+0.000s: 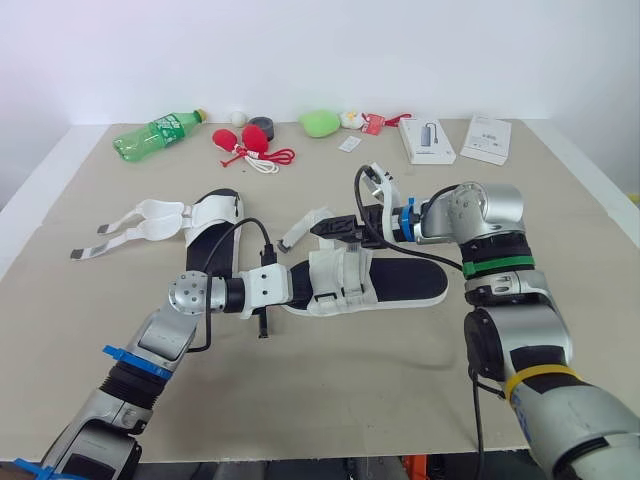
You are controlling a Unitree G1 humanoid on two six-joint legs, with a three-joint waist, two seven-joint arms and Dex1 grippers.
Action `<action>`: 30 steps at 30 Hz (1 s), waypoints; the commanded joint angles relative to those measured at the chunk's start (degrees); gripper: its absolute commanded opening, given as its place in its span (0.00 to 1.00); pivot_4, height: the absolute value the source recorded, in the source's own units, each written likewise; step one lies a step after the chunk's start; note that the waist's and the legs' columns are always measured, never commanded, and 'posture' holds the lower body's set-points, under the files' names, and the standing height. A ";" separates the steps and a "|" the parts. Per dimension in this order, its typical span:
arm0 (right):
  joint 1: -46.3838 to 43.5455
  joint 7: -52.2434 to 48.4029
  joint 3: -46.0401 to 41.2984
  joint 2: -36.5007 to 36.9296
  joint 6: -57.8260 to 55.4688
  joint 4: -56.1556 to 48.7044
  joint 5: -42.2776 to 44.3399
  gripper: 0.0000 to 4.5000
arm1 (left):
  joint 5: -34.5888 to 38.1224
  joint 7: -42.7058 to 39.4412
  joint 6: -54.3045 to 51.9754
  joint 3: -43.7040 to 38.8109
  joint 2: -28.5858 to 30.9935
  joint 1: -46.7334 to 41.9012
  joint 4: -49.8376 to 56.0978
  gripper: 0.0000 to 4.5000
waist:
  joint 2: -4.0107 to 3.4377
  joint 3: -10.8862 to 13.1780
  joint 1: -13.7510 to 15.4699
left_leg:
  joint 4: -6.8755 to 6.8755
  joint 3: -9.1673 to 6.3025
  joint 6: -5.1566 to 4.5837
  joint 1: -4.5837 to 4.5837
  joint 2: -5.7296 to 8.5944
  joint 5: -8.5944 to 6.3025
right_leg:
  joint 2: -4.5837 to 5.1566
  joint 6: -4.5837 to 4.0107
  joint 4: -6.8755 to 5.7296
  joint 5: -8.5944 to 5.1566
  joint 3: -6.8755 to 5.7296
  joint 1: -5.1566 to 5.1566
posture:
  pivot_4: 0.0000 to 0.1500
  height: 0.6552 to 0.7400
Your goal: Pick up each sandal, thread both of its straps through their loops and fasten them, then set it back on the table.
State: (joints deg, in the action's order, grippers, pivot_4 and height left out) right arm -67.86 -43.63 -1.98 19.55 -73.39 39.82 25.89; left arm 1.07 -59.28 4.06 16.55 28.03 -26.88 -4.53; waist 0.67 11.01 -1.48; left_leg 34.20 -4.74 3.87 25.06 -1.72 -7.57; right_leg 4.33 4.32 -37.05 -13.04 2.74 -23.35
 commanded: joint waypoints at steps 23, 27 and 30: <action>-12.72 -11.29 -0.13 -5.66 17.89 26.41 -7.17 0.99 | -1.71 -0.56 -0.41 2.85 -0.07 1.48 0.10 0.00 | 0.00 0.00 -0.04 | 0.00 0.00 -0.01 0.01 0.00 0.01 | 0.00 0.04 0.00 0.03 0.00 -0.01 | 1.00 1.00; -12.42 -13.48 1.47 -6.29 21.86 27.32 -10.19 0.99 | -1.76 -0.49 -0.75 2.81 0.03 1.84 0.68 0.00 | 0.00 0.00 -0.04 | -0.01 0.01 -0.01 0.01 0.00 0.00 | 0.00 0.10 0.00 0.05 0.00 -0.02 | 1.00 1.00; -12.00 -15.72 3.17 -6.53 24.82 27.44 -12.58 0.99 | -1.80 -0.42 -0.96 2.74 -0.01 2.19 1.13 0.00 | 0.00 0.00 -0.04 | -0.02 0.01 0.00 0.01 0.01 0.00 | 0.00 0.14 0.00 0.06 0.00 -0.03 | 1.00 1.00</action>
State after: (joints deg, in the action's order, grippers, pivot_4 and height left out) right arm -78.44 -57.58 0.88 13.25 -51.03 67.91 14.27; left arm 0.45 -58.96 3.81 16.46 28.09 -26.30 -3.40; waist 0.67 11.02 -1.52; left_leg 34.18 -4.74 3.86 25.07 -1.71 -7.57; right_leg 4.33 4.46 -37.06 -12.98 2.74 -23.38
